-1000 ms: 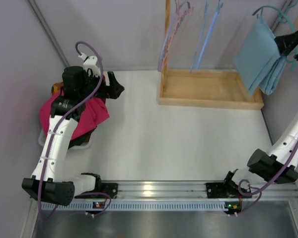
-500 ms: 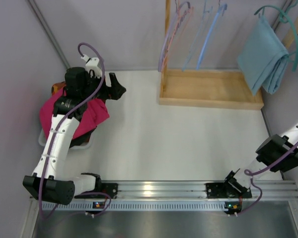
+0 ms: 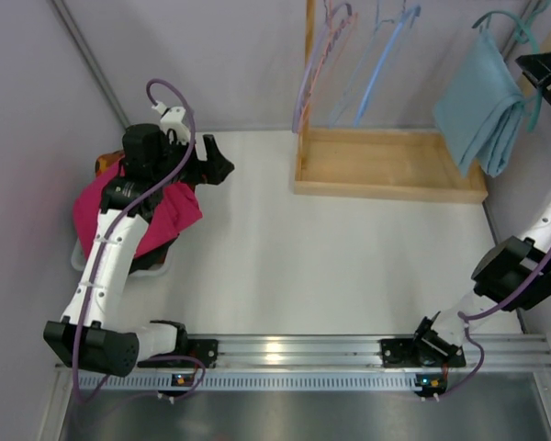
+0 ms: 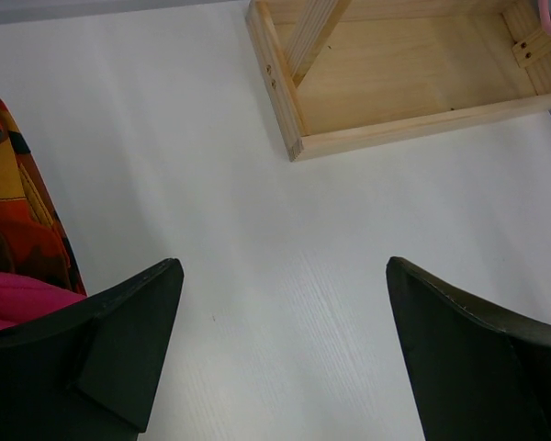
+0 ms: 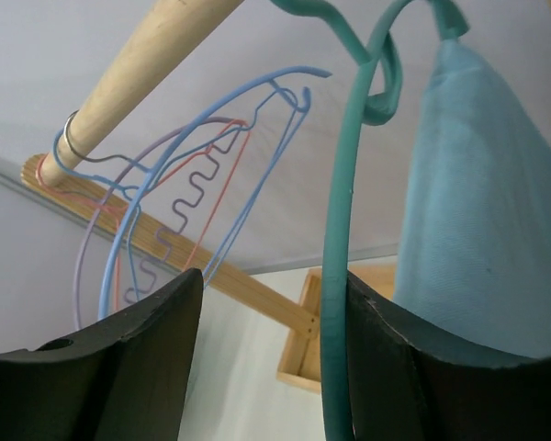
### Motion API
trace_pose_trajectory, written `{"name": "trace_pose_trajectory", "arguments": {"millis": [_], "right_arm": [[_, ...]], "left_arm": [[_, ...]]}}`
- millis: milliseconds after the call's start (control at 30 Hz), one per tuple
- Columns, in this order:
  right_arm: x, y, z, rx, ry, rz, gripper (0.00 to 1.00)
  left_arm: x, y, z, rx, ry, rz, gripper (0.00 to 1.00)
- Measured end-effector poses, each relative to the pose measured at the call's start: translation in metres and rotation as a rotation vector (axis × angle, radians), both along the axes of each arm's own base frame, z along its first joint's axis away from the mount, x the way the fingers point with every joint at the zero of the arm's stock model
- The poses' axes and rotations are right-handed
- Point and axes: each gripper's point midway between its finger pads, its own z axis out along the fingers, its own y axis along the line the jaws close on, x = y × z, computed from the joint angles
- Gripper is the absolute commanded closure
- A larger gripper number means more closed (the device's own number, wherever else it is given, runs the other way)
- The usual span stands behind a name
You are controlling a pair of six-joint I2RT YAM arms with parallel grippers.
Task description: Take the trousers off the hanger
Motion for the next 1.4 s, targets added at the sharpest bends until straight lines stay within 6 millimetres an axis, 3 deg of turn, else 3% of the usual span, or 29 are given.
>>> {"name": "trace_pose_trajectory", "arguments": {"millis": [167,467,533,667,767,1233,1400], "right_arm": [[0.009,0.022,-0.001,0.074,0.0,0.081,0.54],[0.023,0.041,-0.001,0.211,-0.001,0.19,0.96],[0.024,0.041,-0.003,0.259,0.022,0.204,1.0],[0.031,0.039,-0.01,0.305,0.032,0.224,1.0],[0.03,0.041,-0.004,0.317,0.008,0.243,1.0],[-0.002,0.086,0.04,0.277,-0.109,0.414,1.0],[-0.02,0.097,0.037,0.296,-0.092,0.442,1.0]], "left_arm": [[0.001,0.0,-0.003,0.001,0.007,0.0,0.01],[0.0,0.0,-0.004,0.001,0.01,-0.002,0.01],[0.0,-0.001,-0.005,0.0,0.012,-0.005,0.01],[0.0,-0.002,-0.004,-0.005,0.014,-0.007,0.01],[0.0,-0.001,-0.004,-0.006,0.015,-0.005,0.01],[0.009,0.013,-0.007,0.012,-0.01,0.099,0.01],[0.003,0.017,-0.002,0.012,-0.073,0.11,0.01]]}}
